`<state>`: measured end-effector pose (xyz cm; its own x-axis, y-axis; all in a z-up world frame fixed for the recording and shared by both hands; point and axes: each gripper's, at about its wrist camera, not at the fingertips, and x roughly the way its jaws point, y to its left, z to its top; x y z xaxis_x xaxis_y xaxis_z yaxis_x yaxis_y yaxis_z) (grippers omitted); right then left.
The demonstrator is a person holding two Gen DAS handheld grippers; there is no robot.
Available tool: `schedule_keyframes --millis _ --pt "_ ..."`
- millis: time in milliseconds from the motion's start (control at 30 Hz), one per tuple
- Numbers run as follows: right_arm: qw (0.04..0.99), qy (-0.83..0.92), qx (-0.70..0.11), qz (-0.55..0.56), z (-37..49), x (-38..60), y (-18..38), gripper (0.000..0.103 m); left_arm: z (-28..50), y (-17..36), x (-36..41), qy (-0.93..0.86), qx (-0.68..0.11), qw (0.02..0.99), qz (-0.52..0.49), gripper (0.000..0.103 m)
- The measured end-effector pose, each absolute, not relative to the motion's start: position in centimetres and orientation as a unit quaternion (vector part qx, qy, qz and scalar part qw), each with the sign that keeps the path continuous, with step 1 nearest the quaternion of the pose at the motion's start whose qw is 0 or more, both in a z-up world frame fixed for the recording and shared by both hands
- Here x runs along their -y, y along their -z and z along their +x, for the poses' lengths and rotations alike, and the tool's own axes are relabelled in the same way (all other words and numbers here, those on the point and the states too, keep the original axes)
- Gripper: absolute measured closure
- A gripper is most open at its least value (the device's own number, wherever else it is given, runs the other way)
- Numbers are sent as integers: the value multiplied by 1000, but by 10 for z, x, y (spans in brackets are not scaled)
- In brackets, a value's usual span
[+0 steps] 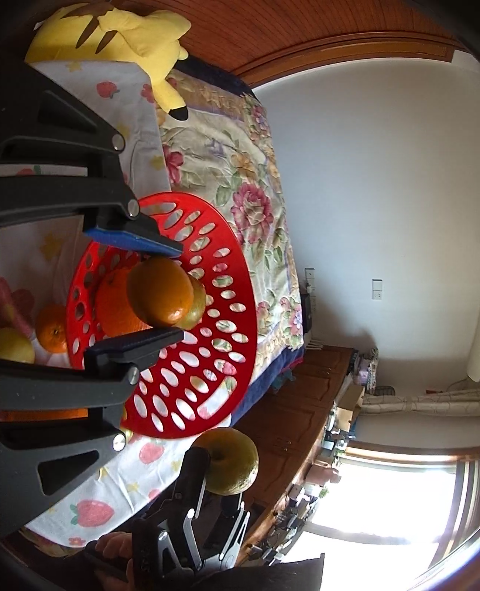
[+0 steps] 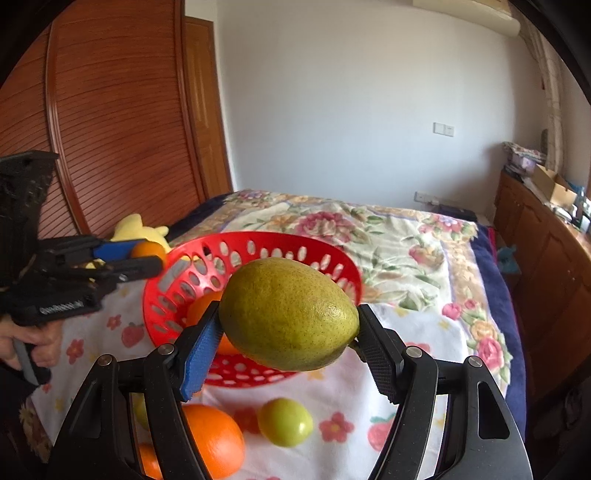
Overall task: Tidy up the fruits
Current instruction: 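Lift the tangerine with the left tool while the right tool carries the pear to the basket, then open the left tool over the basket while the right tool releases the pear into it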
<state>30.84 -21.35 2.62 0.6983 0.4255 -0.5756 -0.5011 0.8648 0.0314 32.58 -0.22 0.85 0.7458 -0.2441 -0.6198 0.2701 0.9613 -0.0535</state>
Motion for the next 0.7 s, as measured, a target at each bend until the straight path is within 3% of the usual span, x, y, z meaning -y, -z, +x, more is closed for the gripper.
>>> schedule_keyframes --millis 700 --pt "885 -273 -355 -124 332 160 22 30 352 15 4 128 -361 924 20 66"
